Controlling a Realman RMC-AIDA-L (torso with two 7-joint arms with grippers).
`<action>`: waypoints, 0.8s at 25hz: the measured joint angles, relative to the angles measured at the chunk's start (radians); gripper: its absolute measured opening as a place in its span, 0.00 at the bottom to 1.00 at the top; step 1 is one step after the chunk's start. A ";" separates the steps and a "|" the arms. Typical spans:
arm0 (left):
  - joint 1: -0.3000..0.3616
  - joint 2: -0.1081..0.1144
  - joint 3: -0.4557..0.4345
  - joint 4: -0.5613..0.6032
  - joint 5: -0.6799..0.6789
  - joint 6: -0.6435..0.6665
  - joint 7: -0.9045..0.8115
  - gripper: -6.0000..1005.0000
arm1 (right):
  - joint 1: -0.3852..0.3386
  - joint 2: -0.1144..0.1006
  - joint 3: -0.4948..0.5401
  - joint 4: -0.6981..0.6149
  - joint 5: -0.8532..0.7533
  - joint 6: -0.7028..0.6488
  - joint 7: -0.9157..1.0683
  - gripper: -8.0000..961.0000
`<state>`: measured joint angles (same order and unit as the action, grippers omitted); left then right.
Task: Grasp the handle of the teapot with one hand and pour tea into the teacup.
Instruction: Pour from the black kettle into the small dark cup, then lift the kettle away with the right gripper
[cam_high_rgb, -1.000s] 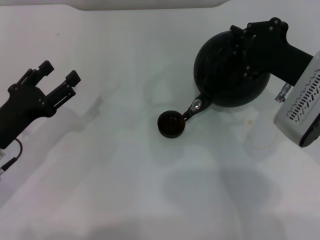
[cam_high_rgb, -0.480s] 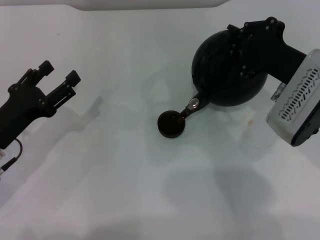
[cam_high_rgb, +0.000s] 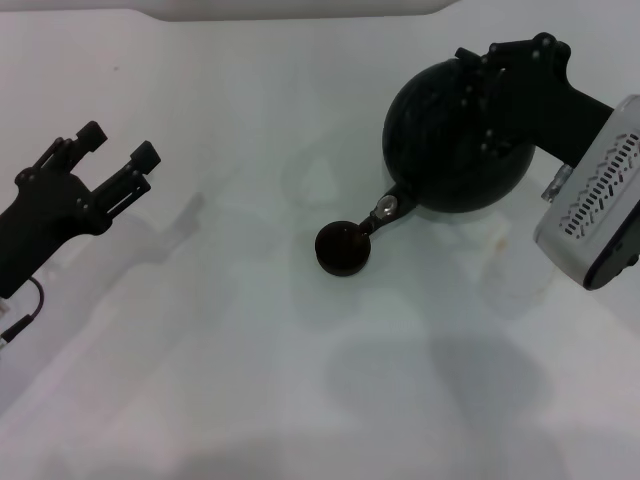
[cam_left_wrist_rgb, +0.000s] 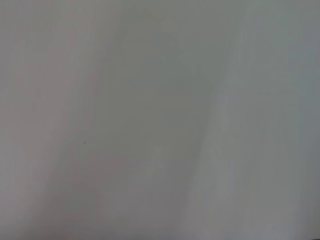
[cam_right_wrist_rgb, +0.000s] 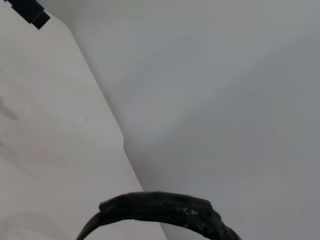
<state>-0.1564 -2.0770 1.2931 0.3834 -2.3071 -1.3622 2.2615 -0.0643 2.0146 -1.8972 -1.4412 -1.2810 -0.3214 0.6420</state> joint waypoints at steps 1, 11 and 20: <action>0.000 0.000 0.000 0.000 0.000 0.000 0.000 0.84 | 0.000 0.000 0.000 0.002 0.000 0.000 0.000 0.12; -0.001 0.000 0.000 0.000 0.000 0.000 0.001 0.84 | 0.004 -0.009 0.170 0.090 0.195 -0.298 0.077 0.12; -0.015 0.001 0.001 0.000 0.000 0.000 0.001 0.84 | 0.114 -0.008 0.496 0.397 0.211 -0.712 0.347 0.12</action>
<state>-0.1716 -2.0761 1.2942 0.3836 -2.3070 -1.3622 2.2622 0.0496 2.0068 -1.4011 -1.0440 -1.0701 -1.0334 0.9894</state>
